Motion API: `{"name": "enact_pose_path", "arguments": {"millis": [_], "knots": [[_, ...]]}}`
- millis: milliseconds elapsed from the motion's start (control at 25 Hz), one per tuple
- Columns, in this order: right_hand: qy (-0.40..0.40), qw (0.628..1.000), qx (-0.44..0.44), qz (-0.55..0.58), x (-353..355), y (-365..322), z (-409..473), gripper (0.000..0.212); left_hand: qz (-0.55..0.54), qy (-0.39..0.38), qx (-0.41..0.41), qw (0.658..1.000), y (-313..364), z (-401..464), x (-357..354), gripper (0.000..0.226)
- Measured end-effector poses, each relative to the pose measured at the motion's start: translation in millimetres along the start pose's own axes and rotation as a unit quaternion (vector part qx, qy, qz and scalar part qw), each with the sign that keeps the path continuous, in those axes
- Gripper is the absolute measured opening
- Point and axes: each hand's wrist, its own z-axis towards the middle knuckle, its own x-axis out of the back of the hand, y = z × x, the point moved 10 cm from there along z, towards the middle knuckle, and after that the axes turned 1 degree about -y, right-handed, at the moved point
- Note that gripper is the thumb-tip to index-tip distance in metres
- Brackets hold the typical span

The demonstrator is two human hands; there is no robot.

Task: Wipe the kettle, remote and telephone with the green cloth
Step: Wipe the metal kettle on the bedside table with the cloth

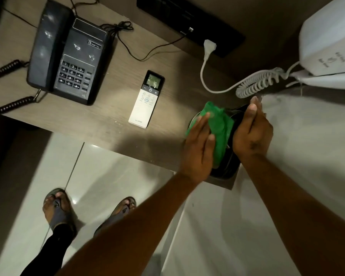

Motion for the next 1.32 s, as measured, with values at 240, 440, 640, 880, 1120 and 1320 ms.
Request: {"name": "enact_pose_path", "arguments": {"millis": [240, 440, 640, 880, 1120, 1320], "knots": [[-0.011, 1.000, -0.001, 0.003, -2, 2, -2, 0.051, -0.109, 0.066, 0.202, 0.971, -67, 37, 30, 0.055], [0.044, 0.999, 0.016, -0.008, 10, -9, -6, 0.041, -0.037, -0.053, 0.107, 0.992, -9, 45, 3, 0.056], [0.002, 1.000, -0.010, -0.002, 4, -2, -3, 0.045, -0.027, -0.009, 0.122, 0.992, -6, 37, 24, 0.049], [-0.037, 0.999, -0.001, -0.030, 0, -12, -2, 0.048, -0.212, 0.038, 0.323, 0.922, -25, 57, 66, 0.060], [0.059, 0.974, -0.069, 0.208, -18, -69, -61, 0.069, -0.377, -0.055, 0.364, 0.850, -15, 37, 118, 0.058], [-0.205, 0.653, -0.373, 0.626, -167, -80, -138, 0.049, -0.398, -0.136, 0.368, 0.829, -23, 23, 136, 0.047]]}}
